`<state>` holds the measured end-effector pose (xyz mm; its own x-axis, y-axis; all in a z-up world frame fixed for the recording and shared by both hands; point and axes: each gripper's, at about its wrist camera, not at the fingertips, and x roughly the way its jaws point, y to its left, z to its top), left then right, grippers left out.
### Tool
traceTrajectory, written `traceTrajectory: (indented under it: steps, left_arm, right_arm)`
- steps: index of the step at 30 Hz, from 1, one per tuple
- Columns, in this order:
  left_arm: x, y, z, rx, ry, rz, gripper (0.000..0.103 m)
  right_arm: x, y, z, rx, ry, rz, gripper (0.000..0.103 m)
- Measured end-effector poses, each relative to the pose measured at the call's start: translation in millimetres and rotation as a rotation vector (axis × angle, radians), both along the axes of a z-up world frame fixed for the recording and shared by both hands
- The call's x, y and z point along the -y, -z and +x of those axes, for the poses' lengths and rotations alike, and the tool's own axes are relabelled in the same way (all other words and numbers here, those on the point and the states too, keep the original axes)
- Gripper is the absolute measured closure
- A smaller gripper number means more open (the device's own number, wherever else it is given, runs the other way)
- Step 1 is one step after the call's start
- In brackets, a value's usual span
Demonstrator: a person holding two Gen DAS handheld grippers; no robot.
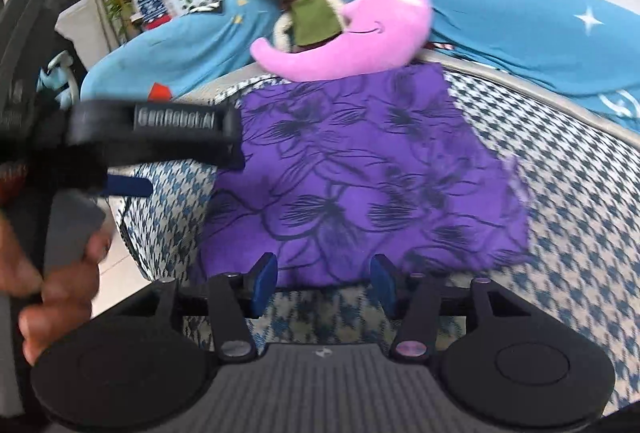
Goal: Fold clothes
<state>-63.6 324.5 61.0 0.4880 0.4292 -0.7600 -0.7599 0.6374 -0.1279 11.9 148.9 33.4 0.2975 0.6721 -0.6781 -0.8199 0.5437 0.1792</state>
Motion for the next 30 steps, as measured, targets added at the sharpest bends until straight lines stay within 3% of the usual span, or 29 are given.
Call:
traceTrajectory:
  steps: [3,10,19,30]
  left_arm:
    - [13.9,-0.1,4.5,-0.03,0.019,0.045,0.0]
    - [37.9,3.7,8.3,-0.057,0.046,0.033,0.0]
    - [58.1,4.0,5.7,-0.071,0.047,0.035,0.0]
    - [64.1,15.7,0.7,-0.113,0.039,0.052,0.0]
  right_arm:
    - [13.2,-10.5,6.6,-0.003,0.012,0.003,0.049]
    - [36.9,-28.6,6.4,0.032,0.008,-0.032,0.036]
    - [46.8,-23.8,8.8,0.069,0.008,-0.096,0.032]
    - [47.6,-12.9,35.8,-0.001,0.109,-0.119,0.027]
